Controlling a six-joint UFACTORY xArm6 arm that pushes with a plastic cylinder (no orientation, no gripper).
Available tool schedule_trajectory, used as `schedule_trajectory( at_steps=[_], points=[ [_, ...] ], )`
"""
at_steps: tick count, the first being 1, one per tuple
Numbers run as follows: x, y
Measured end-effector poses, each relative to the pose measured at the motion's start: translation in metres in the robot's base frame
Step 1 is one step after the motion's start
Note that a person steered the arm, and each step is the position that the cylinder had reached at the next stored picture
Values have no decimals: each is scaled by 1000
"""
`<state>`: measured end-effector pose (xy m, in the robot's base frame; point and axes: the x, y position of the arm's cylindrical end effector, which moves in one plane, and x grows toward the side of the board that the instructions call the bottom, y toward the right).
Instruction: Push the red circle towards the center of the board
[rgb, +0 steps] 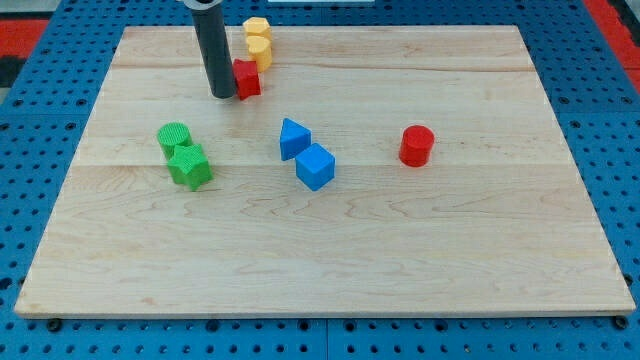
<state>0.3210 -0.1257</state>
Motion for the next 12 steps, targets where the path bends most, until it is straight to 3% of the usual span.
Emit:
schedule_trajectory(
  at_steps=[3,6,7,10,11,12],
  points=[
    [-17,5],
    [21,-75],
    [24,-25],
    [37,238],
    [88,295],
    [136,299]
  ],
)
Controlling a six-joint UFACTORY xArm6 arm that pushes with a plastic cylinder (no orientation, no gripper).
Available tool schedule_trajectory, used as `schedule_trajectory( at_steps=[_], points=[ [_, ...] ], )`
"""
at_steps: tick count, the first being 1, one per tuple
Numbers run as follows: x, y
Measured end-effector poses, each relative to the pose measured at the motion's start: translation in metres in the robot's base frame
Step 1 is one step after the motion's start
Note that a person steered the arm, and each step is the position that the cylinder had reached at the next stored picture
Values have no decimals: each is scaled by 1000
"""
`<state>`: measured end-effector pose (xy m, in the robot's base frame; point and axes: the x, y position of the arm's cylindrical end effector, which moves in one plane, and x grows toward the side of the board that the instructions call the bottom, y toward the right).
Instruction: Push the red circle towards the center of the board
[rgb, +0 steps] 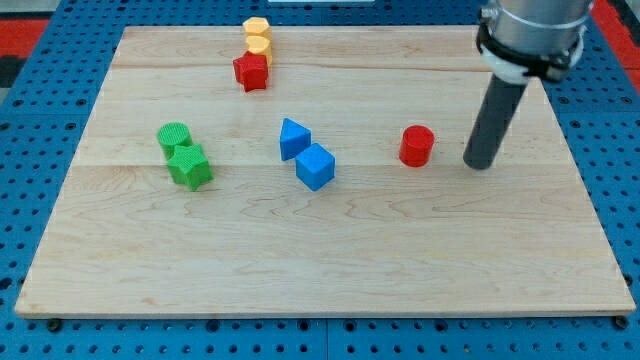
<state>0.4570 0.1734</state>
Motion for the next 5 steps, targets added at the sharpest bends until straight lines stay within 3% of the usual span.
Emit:
schedule_trajectory(
  at_steps=[2,5],
  points=[
    [-42,-44],
    [-28,-117]
  ],
)
